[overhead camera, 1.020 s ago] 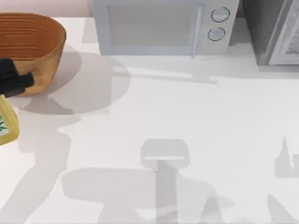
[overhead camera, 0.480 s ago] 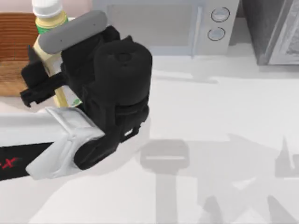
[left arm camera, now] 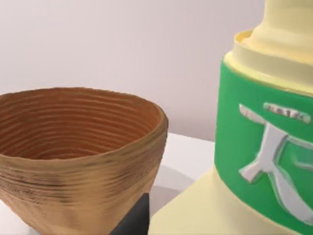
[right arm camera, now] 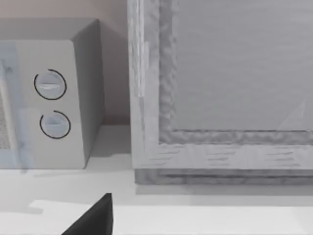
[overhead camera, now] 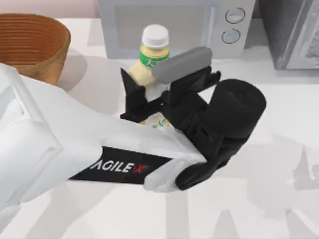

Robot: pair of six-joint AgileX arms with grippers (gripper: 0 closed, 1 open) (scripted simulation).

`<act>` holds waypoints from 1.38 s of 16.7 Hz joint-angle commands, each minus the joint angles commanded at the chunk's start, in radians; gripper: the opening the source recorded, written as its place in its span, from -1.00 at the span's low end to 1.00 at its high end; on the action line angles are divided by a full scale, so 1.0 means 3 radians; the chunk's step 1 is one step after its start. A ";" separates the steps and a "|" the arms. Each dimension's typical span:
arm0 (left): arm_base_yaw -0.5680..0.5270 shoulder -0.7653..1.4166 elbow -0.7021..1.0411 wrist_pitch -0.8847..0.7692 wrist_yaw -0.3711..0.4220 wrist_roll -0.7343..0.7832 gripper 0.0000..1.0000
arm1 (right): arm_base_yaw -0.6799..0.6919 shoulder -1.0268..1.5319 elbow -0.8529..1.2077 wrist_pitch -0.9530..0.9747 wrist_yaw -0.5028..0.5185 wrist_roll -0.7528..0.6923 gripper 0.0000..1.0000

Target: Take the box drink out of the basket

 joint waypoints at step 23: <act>0.0369 0.0307 -0.0265 0.0189 0.0363 -0.0383 -0.10 | 0.0000 0.0000 0.0000 0.0000 0.0000 0.0000 1.00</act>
